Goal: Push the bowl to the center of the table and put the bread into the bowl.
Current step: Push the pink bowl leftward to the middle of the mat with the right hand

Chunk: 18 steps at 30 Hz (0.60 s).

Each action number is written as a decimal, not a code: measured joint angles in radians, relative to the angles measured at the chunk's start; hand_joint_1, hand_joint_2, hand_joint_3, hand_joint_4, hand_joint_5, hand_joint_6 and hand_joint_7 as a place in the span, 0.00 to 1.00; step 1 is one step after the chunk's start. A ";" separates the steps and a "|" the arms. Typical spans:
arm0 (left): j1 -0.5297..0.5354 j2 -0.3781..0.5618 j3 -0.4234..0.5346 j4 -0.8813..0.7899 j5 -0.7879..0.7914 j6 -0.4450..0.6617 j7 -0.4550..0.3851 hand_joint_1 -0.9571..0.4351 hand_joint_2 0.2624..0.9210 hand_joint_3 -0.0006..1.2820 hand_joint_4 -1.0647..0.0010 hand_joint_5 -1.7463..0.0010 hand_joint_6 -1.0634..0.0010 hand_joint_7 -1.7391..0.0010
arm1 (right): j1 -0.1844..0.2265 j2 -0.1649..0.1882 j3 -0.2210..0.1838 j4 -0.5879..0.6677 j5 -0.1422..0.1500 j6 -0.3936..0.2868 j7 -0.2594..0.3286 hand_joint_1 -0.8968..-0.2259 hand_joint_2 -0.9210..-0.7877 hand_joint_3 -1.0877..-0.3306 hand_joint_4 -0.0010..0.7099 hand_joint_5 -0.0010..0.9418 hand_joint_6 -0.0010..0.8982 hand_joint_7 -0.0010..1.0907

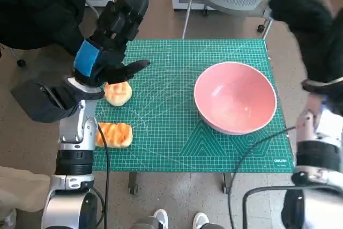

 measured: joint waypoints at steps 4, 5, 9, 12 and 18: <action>0.000 0.000 0.000 0.000 0.000 -0.001 0.001 0.30 1.00 0.14 0.96 1.00 0.99 0.80 | -0.025 -0.020 -0.016 0.094 -0.012 -0.004 -0.055 0.26 0.00 0.39 0.15 0.00 0.22 0.00; 0.000 0.000 0.000 0.000 0.000 -0.001 0.001 0.30 1.00 0.14 0.96 1.00 0.99 0.80 | -0.029 -0.022 -0.019 0.111 -0.017 -0.004 -0.068 0.26 0.00 0.39 0.15 0.00 0.21 0.00; 0.000 -0.001 -0.001 0.000 0.000 -0.001 0.004 0.30 1.00 0.14 0.96 1.00 0.99 0.80 | -0.039 -0.025 -0.025 0.172 -0.037 0.003 -0.117 0.27 0.00 0.37 0.15 0.00 0.21 0.00; 0.000 -0.002 -0.001 0.000 0.000 -0.001 0.004 0.30 1.00 0.14 0.96 1.00 0.99 0.80 | -0.040 -0.025 -0.028 0.203 -0.043 0.016 -0.143 0.27 0.00 0.36 0.14 0.00 0.22 0.00; 0.000 -0.002 -0.001 0.000 0.000 -0.001 0.004 0.30 1.00 0.14 0.96 1.00 0.99 0.80 | -0.040 -0.025 -0.040 0.246 -0.044 0.059 -0.169 0.27 0.00 0.34 0.16 0.01 0.25 0.02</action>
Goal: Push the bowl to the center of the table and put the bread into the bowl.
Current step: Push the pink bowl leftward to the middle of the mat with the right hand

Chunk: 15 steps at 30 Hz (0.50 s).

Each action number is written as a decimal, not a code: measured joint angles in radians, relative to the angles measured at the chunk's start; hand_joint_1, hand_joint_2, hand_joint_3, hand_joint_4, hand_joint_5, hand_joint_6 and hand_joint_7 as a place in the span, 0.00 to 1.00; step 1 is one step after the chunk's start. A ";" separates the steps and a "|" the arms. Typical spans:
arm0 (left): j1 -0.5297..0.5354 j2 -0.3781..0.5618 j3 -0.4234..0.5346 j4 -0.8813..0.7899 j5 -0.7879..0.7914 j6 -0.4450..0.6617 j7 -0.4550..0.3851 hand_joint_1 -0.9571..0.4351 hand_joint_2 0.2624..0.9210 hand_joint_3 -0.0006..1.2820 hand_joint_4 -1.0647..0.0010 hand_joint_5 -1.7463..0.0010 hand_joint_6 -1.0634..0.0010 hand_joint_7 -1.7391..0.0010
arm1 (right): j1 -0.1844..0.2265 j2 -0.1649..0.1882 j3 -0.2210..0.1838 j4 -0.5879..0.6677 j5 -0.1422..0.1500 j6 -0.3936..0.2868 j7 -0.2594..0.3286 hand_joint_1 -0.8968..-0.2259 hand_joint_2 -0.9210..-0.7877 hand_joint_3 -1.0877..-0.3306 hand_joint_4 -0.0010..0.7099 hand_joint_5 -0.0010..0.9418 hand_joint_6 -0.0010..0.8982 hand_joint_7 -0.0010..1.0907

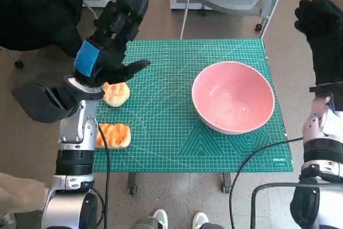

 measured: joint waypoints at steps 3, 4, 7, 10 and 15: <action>0.000 0.000 0.000 0.000 -0.001 0.000 0.000 0.30 1.00 0.14 0.96 1.00 0.99 0.80 | 0.000 0.000 -0.005 0.017 -0.001 0.022 -0.009 0.27 0.00 0.32 0.17 0.01 0.26 0.02; 0.000 0.000 0.000 0.000 -0.001 0.000 0.000 0.30 1.00 0.14 0.96 1.00 0.99 0.80 | 0.000 0.000 -0.007 0.021 -0.003 0.029 -0.014 0.26 0.00 0.31 0.18 0.01 0.27 0.02; 0.000 0.000 0.001 -0.001 -0.003 0.000 -0.001 0.30 1.00 0.14 0.96 1.00 0.99 0.80 | 0.001 -0.002 -0.010 0.035 -0.016 0.055 -0.034 0.24 0.00 0.29 0.19 0.01 0.27 0.02; 0.000 0.000 0.001 -0.002 -0.005 0.000 -0.004 0.30 1.00 0.14 0.96 1.00 0.99 0.80 | 0.005 -0.005 -0.015 0.047 -0.029 0.080 -0.050 0.23 0.00 0.27 0.21 0.02 0.27 0.02; 0.001 0.001 0.002 -0.004 -0.007 0.000 -0.008 0.30 1.00 0.14 0.96 1.00 0.99 0.80 | 0.015 -0.007 -0.028 0.059 -0.037 0.122 -0.073 0.24 0.00 0.23 0.24 0.02 0.29 0.03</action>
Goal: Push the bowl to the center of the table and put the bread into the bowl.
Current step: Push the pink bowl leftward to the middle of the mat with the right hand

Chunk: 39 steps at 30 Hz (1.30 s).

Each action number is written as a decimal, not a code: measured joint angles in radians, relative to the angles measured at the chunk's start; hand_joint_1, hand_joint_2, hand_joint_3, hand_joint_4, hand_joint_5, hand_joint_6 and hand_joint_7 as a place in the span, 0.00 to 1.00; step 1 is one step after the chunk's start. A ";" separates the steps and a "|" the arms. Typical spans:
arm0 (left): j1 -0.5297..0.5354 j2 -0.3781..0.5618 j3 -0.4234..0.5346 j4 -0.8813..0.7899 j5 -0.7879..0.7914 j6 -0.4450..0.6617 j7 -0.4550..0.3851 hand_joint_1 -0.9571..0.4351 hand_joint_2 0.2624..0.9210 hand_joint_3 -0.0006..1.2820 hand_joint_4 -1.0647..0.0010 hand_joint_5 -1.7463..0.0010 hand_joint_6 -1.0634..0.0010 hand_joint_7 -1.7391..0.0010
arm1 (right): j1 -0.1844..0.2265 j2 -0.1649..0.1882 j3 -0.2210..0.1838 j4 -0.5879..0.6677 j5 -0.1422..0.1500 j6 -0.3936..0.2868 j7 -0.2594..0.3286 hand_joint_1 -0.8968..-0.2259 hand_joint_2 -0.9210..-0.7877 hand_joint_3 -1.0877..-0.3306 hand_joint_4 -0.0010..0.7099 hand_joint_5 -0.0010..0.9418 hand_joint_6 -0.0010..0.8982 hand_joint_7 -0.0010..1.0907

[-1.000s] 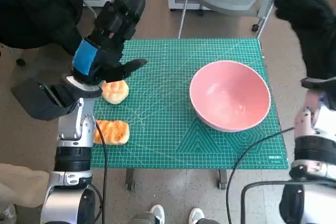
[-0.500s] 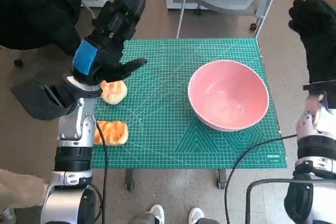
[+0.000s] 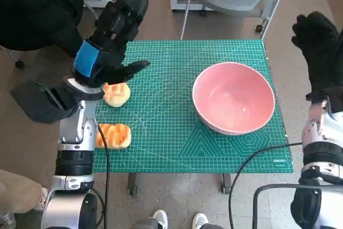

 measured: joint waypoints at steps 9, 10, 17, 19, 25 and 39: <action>0.000 0.002 0.002 0.000 -0.002 0.004 -0.002 0.30 1.00 0.14 0.96 1.00 0.99 0.81 | 0.004 0.002 -0.022 0.012 -0.005 0.074 -0.044 0.24 0.00 0.20 0.33 0.04 0.34 0.05; 0.000 0.002 0.002 0.000 -0.002 0.005 -0.002 0.30 1.00 0.14 0.96 1.00 0.99 0.81 | 0.005 0.003 -0.025 0.013 -0.005 0.082 -0.049 0.24 0.00 0.20 0.36 0.04 0.36 0.05; 0.000 0.005 0.002 -0.006 -0.003 0.012 -0.002 0.30 1.00 0.14 0.96 1.00 0.99 0.81 | 0.021 0.013 -0.042 0.019 -0.006 0.138 -0.083 0.26 0.00 0.20 0.44 0.04 0.40 0.06; 0.001 0.005 0.002 -0.009 -0.004 0.013 -0.003 0.30 1.00 0.14 0.96 1.00 0.99 0.81 | 0.029 0.015 -0.045 0.020 -0.007 0.150 -0.091 0.26 0.00 0.20 0.45 0.04 0.41 0.06; 0.005 0.012 0.004 -0.025 -0.005 0.019 -0.003 0.30 1.00 0.14 0.96 1.00 0.99 0.81 | 0.049 0.025 -0.063 0.026 -0.007 0.196 -0.122 0.23 0.00 0.27 0.52 0.03 0.47 0.06; 0.025 0.023 0.006 -0.061 -0.005 0.042 0.004 0.30 1.00 0.14 0.97 1.00 1.00 0.80 | 0.082 0.067 -0.074 0.027 -0.038 0.250 -0.173 0.25 0.00 0.27 0.55 0.02 0.48 0.05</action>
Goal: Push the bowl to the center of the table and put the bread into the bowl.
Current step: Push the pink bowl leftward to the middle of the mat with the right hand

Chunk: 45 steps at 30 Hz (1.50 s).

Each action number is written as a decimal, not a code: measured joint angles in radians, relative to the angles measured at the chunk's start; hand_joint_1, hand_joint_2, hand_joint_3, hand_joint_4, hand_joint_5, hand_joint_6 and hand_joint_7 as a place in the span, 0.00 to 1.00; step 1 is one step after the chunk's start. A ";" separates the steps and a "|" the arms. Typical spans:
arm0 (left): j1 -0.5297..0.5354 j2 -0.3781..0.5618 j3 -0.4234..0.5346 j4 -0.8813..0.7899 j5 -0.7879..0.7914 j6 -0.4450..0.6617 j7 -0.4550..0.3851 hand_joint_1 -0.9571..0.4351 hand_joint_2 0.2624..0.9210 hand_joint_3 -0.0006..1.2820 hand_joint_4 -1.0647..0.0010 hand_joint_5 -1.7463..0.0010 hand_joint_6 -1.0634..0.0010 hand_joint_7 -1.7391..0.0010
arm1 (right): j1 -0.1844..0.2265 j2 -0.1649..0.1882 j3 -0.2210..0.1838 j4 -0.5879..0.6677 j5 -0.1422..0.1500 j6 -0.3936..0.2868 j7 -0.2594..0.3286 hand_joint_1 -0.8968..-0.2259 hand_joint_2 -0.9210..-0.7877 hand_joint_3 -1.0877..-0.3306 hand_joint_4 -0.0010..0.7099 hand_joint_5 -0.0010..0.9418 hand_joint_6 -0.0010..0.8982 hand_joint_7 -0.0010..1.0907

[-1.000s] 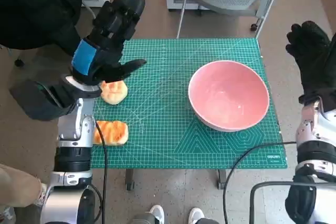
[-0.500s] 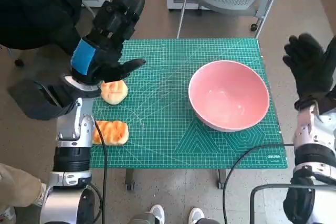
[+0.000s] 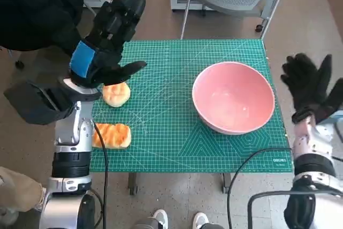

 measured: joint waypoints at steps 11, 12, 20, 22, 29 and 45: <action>0.020 0.005 0.001 -0.044 0.000 0.019 0.013 0.30 1.00 0.14 0.97 1.00 1.00 0.80 | 0.000 0.030 -0.001 0.000 -0.005 0.010 -0.008 0.26 0.00 0.26 0.55 0.01 0.50 0.04; 0.021 0.005 0.001 -0.046 0.000 0.021 0.015 0.30 1.00 0.14 0.97 1.00 1.00 0.80 | 0.000 0.032 -0.001 0.000 -0.006 0.010 -0.009 0.25 0.00 0.26 0.56 0.01 0.50 0.04; 0.028 0.007 0.001 -0.056 0.000 0.032 0.018 0.30 1.00 0.14 0.97 1.00 1.00 0.80 | 0.000 0.053 0.001 -0.001 -0.019 0.002 -0.008 0.27 0.00 0.26 0.56 0.01 0.48 0.03; 0.030 0.008 0.001 -0.058 0.000 0.034 0.018 0.30 1.00 0.14 0.97 1.00 1.00 0.80 | 0.000 0.060 0.002 -0.002 -0.021 -0.004 -0.006 0.28 0.00 0.25 0.55 0.01 0.48 0.02; 0.035 0.012 0.002 -0.070 0.000 0.044 0.026 0.30 1.00 0.15 0.97 1.00 1.00 0.81 | -0.002 0.078 0.006 -0.002 -0.036 -0.018 0.011 0.28 0.00 0.24 0.53 0.00 0.46 0.02; 0.052 0.017 0.004 -0.094 0.000 0.059 0.037 0.30 1.00 0.15 0.97 1.00 1.00 0.81 | -0.009 0.108 -0.001 -0.002 -0.038 -0.031 0.039 0.24 0.00 0.25 0.53 0.00 0.49 0.02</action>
